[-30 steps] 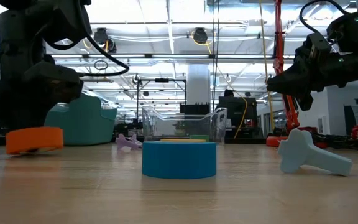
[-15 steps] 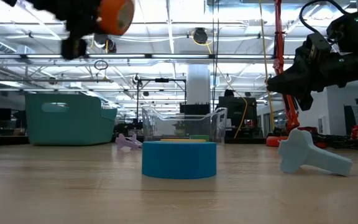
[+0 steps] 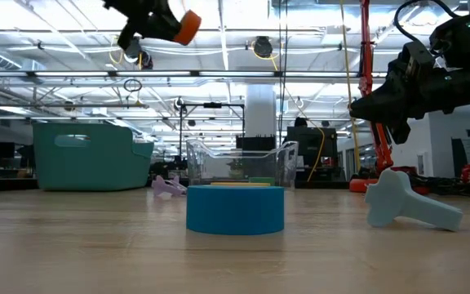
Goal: Pick and place Stapler, Stapler remover, tape
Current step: Put the orange tape into the transparent bin
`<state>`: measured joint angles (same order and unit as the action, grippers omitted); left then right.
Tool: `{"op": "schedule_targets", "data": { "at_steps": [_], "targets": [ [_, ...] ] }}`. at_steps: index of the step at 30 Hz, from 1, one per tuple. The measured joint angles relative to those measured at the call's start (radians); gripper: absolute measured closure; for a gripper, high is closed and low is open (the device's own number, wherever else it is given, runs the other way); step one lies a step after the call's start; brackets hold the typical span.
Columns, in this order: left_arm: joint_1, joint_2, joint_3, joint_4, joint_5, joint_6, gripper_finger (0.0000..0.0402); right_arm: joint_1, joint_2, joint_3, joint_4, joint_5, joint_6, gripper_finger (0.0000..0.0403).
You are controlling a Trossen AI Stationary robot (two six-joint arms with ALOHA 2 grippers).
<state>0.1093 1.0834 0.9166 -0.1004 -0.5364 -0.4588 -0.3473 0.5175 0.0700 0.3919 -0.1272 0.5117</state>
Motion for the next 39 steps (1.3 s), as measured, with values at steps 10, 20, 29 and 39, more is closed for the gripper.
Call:
{"op": "schedule_targets", "data": {
  "at_steps": [10, 20, 29, 39],
  "targets": [
    [0.289, 0.332, 0.422, -0.398, 0.154, 0.265, 0.0363, 0.0, 0.0, 0.0, 0.0, 0.0, 0.0, 0.033],
    [0.445, 0.65, 0.631, -0.448, 0.376, 0.41, 0.0363, 0.0, 0.0, 0.0, -0.001, 0.001, 0.001, 0.033],
    [0.499, 0.864, 0.681, -0.492, 0.54, 0.416, 0.0363, 0.0, 0.0, 0.0, -0.015, 0.001, 0.026, 0.033],
    [0.51, 0.963, 0.699, -0.542, 0.562, 0.434, 0.0363, 0.0, 0.001, 0.0, -0.025, 0.002, 0.053, 0.033]
  ]
}}
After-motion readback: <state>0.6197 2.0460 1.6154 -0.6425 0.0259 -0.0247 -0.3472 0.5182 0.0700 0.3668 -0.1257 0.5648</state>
